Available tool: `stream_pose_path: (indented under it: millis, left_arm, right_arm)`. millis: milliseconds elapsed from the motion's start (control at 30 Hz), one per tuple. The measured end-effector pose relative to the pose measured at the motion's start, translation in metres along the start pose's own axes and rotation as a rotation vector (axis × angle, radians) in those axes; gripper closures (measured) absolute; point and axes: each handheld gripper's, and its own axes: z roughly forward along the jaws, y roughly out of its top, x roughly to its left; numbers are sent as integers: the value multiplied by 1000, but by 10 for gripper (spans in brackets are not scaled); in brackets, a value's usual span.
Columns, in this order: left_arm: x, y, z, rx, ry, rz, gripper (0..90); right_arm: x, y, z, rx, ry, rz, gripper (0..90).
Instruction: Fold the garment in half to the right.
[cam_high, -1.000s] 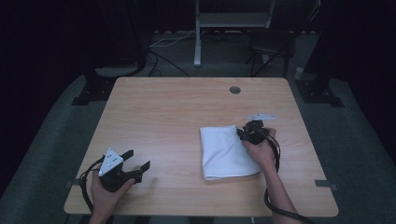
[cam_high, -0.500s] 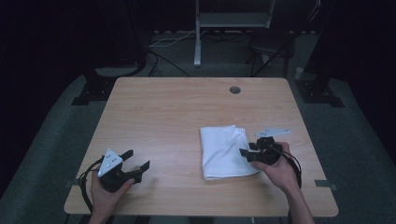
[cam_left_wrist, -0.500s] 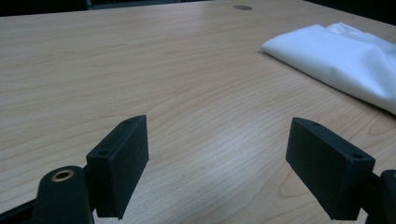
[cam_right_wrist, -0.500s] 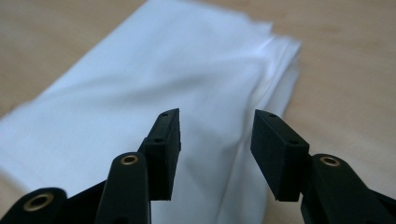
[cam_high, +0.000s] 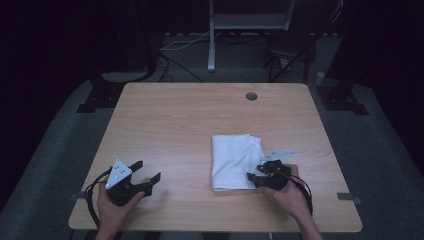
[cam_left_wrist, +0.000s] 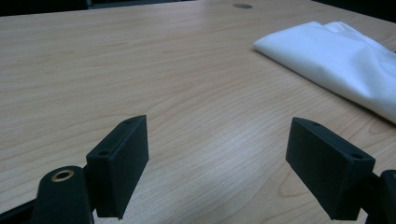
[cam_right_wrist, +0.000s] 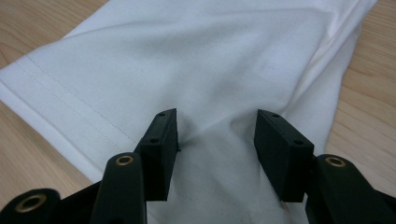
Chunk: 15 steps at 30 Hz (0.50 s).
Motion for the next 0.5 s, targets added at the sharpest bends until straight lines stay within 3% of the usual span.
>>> stream_pose_path:
  millis: [333,500]
  left_arm:
    - [0,0,-1,-3,-3,-1,213]
    - [0,0,-1,-3,-2,1,213]
  right_arm:
    - [24,13,17,-20,-14,65,490]
    - [34,15,22,-38,-18,75,489]
